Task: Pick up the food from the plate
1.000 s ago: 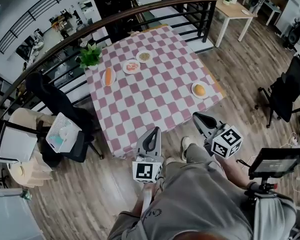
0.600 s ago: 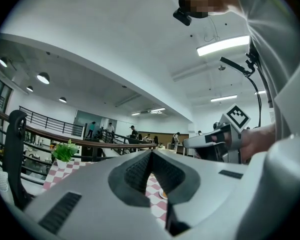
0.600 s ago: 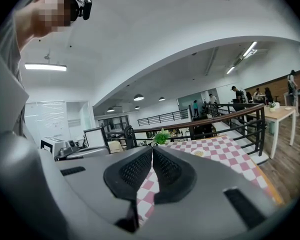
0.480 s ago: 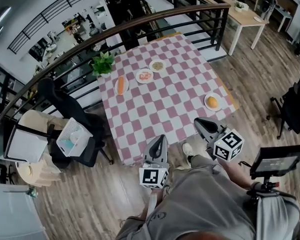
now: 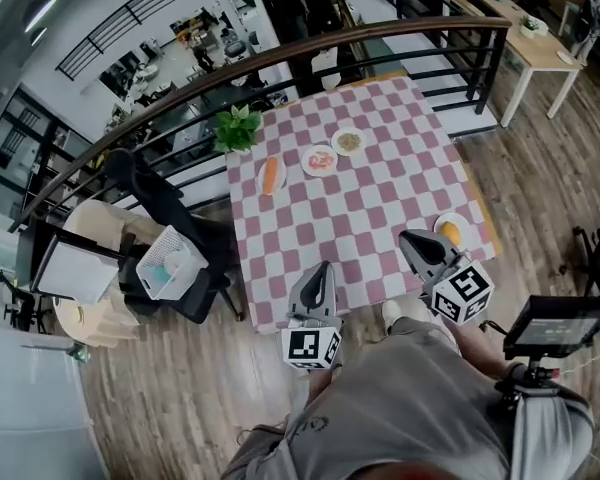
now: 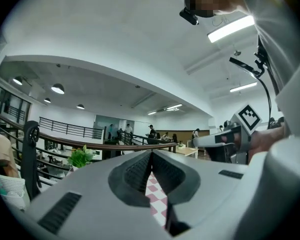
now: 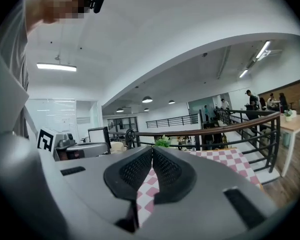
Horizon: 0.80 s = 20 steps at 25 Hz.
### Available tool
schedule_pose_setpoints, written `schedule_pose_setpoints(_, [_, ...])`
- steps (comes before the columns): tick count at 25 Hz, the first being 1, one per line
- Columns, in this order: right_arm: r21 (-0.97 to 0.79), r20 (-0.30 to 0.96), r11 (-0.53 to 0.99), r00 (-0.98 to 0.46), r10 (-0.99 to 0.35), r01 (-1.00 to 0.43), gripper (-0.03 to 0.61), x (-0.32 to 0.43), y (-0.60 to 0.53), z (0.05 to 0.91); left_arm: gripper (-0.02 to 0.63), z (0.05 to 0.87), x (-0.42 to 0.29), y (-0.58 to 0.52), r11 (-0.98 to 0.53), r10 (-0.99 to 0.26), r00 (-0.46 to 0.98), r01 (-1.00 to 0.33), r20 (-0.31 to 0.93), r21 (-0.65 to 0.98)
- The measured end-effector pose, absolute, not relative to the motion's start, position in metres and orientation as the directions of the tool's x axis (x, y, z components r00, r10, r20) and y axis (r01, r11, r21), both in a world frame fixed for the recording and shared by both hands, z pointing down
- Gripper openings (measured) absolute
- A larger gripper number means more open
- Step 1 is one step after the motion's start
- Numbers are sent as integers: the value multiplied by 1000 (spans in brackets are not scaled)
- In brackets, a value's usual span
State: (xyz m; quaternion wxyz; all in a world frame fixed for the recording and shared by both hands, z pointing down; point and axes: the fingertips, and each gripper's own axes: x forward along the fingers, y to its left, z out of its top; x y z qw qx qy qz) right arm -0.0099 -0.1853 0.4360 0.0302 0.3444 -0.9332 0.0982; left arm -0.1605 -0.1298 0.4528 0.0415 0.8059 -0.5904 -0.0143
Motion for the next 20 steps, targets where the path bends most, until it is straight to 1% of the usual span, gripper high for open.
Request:
schedule_pose_setpoints(5, [-122,85,801,-810,-580,-587,15,-10,-231,426,9,439,-165,-174,-197,-979,199,-978,33,66])
schedule_pose_setpoints(10, [-59,50,856,-858,-512,-514,17,-15,-258,422,9,435,-156,-207,-156,-987,158,-986,39,53])
schedule_pose_setpoints(16, [-40,-10,833,-833,-553,-552,15,-14,-287,406,9,444,-141,-223,-161,-983,165,-986,84,50])
schedule_pose_setpoints(20, [1,-29,824,-823,-567,-567,15,-10,-294,394,9,435,-137,-233,-181,-982,182,-983,55,32])
